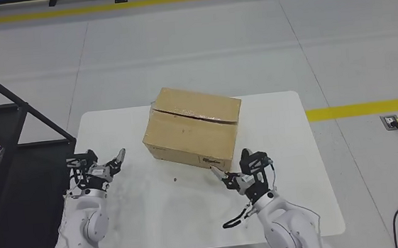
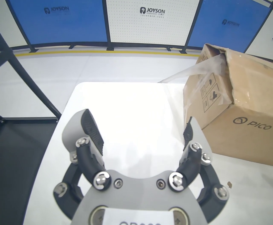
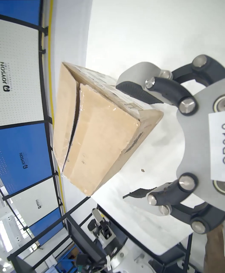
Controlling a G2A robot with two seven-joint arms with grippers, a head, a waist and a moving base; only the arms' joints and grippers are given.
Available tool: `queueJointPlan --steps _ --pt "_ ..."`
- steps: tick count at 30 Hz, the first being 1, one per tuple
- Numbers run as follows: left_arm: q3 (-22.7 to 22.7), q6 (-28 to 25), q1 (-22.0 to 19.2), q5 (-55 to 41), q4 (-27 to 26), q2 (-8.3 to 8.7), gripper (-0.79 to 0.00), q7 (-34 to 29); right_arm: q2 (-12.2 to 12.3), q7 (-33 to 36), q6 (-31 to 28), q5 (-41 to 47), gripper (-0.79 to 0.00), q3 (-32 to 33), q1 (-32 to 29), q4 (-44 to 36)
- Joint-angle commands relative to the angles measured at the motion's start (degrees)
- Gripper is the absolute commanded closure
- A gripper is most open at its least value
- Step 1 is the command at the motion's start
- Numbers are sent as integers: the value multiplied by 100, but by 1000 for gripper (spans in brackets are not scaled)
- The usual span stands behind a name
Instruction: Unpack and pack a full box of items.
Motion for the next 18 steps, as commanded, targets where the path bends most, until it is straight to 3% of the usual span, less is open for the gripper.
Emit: queueJointPlan --steps 1,10,13,18 --pt "63 55 -63 64 88 -8 -785 4 0 -14 24 -28 -785 -7 -2 -3" --pt "54 90 -34 -8 81 -13 -785 -19 -2 -1 15 -15 -785 -24 0 17" --pt "83 145 -237 -238 266 -39 -785 -189 -32 57 98 294 -785 -14 193 163" --pt "290 -200 -816 -99 897 -68 -785 330 -61 512 -496 2122 -785 359 605 486"
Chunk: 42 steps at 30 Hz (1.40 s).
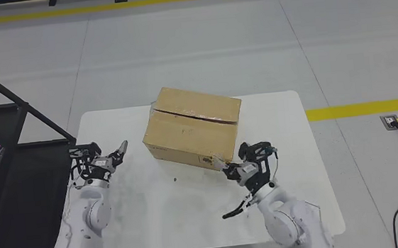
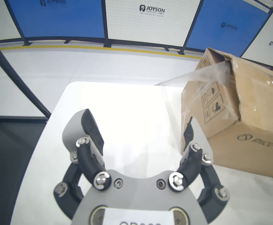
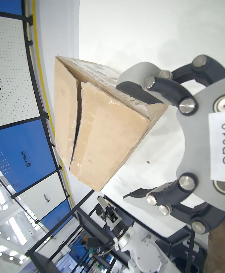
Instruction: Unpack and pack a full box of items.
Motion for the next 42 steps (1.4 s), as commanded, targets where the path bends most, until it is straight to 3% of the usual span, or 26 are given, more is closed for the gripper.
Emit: queueJointPlan --steps 1,3,4,11,17,26,42 --pt "79 -270 -231 -41 333 -15 -785 257 -2 394 -405 1375 -785 280 231 302" --pt "145 -400 -516 -16 683 -26 -785 334 10 975 -635 2507 -785 592 587 749" --pt "203 -410 -644 51 857 -36 -785 404 16 1086 -680 2615 -785 625 641 814" --pt "708 -421 -1406 398 1960 -168 -785 646 16 1086 -680 2615 -785 625 641 814" --pt "1056 -595 -1591 666 2309 -256 -785 988 19 928 -617 2961 -785 768 685 960" --pt "1118 -861 -1579 642 2297 -258 -785 1117 61 1797 -919 3849 -785 902 1499 2082" --pt "1032 -1069 -1044 891 1485 -121 -785 1097 137 2867 -1720 5108 -785 960 2327 3276"
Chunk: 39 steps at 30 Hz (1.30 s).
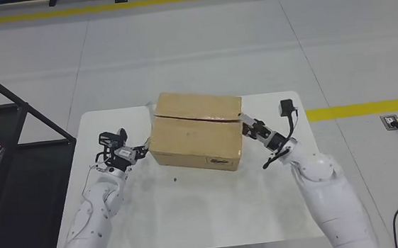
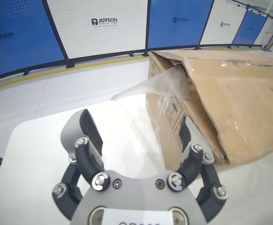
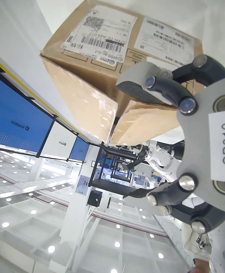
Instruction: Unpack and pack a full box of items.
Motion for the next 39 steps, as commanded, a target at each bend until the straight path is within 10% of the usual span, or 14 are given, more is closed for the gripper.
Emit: queueJointPlan --steps 1,15,27,39 --pt "-20 -7 69 5 -108 15 -785 -26 8 179 -66 138 -785 -16 61 91" --pt "-126 -90 439 -1 -720 91 -785 -157 246 3140 -983 2590 -785 287 236 529" --pt "-221 -133 728 108 -1206 162 -785 -187 866 2998 -1126 1888 -785 -128 -761 -1542" --pt "-878 -672 1175 -460 -1939 330 -785 -308 1529 2054 -2067 -189 -785 -1190 -874 -1635"
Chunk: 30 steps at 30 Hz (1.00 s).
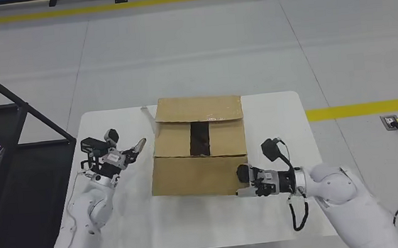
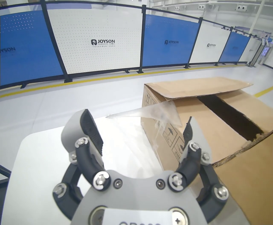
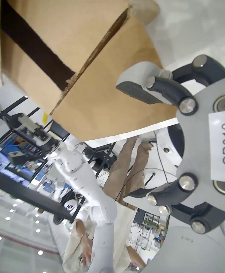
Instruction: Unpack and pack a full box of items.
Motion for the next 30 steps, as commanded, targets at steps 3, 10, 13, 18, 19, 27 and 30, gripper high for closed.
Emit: queueJointPlan --steps 3,10,13,18,19,27,30 --pt "-210 -729 295 -4 -368 107 -785 -334 30 -145 221 -267 -785 -100 61 46" --pt "-424 -2426 592 -13 -648 305 -785 -1240 -80 -483 1227 858 -785 -334 345 68" --pt "-327 -2373 570 125 -627 318 -785 -1457 -121 -363 1475 1561 -785 -376 574 226" --pt "-48 -1930 487 302 -480 280 -785 -1445 -225 -874 1861 1997 -785 -552 755 194" --pt "-11 -1902 464 329 -452 278 -785 -1438 -241 -1042 2021 2059 -785 -560 767 165" --pt "-14 -1668 474 242 -414 292 -785 -1303 -247 -1157 2138 2064 -785 -549 782 146" --pt "-14 -1668 474 242 -414 292 -785 -1303 -247 -1157 2138 2064 -785 -549 782 146"
